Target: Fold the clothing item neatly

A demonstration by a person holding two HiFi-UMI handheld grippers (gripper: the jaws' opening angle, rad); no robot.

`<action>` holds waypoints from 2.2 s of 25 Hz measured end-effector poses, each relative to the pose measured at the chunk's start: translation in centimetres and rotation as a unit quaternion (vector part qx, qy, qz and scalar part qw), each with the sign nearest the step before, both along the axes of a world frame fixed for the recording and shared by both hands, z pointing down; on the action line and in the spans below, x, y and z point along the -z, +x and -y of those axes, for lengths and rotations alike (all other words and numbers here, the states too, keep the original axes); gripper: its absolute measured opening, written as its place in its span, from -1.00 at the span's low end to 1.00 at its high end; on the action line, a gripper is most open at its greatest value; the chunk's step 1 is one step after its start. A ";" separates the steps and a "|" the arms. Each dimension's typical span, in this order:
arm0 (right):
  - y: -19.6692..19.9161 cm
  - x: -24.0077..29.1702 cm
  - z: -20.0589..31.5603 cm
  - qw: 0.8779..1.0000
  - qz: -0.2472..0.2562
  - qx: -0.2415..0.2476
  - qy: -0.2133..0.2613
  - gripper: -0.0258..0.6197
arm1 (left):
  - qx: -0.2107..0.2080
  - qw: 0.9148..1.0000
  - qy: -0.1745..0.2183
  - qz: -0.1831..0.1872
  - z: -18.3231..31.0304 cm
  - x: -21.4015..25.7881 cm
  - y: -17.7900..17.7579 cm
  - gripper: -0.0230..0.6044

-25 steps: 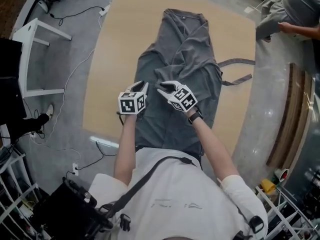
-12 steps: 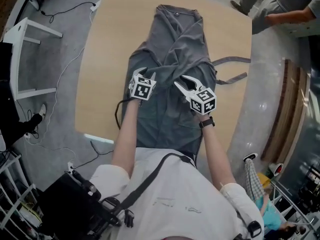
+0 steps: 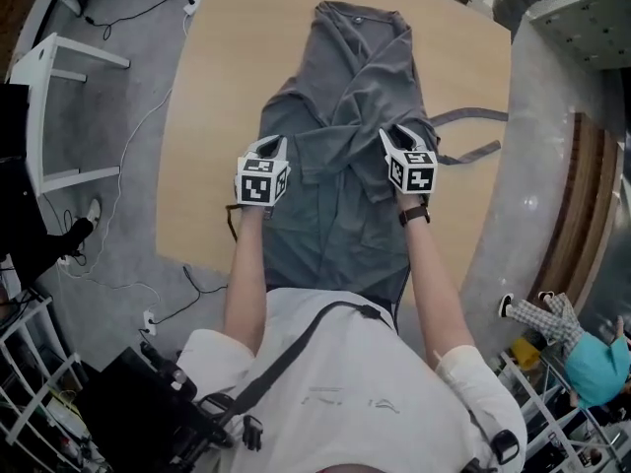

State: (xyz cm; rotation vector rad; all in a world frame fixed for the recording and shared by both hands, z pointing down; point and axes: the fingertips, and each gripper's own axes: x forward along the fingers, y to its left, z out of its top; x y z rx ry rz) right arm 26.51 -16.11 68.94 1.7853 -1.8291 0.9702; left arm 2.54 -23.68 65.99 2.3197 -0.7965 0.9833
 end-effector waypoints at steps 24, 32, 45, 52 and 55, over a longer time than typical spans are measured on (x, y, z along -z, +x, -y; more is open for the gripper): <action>-0.1 0.2 -0.3 0.987 0.106 -0.119 0.007 -0.90 | -0.010 0.999 -0.023 -0.029 -0.7 0.9 -1.8 -0.90; -3.1 -1.1 -3.9 0.979 0.136 -0.148 -0.008 -0.88 | 0.018 0.997 -0.078 -0.007 -3.5 -3.1 -5.9 -0.89; -4.5 2.3 -10.3 0.992 0.072 -0.108 0.013 -0.62 | -0.057 0.997 -0.048 0.025 -7.0 -3.8 -2.9 -0.59; -8.1 1.9 -17.4 0.987 0.082 -0.140 0.003 -0.63 | -0.118 0.991 -0.039 0.052 -7.7 -5.7 -1.5 -0.63; -9.1 3.4 -18.5 0.987 0.072 -0.144 0.020 -0.63 | -0.108 0.994 -0.012 0.020 -7.9 -2.1 -2.3 -0.63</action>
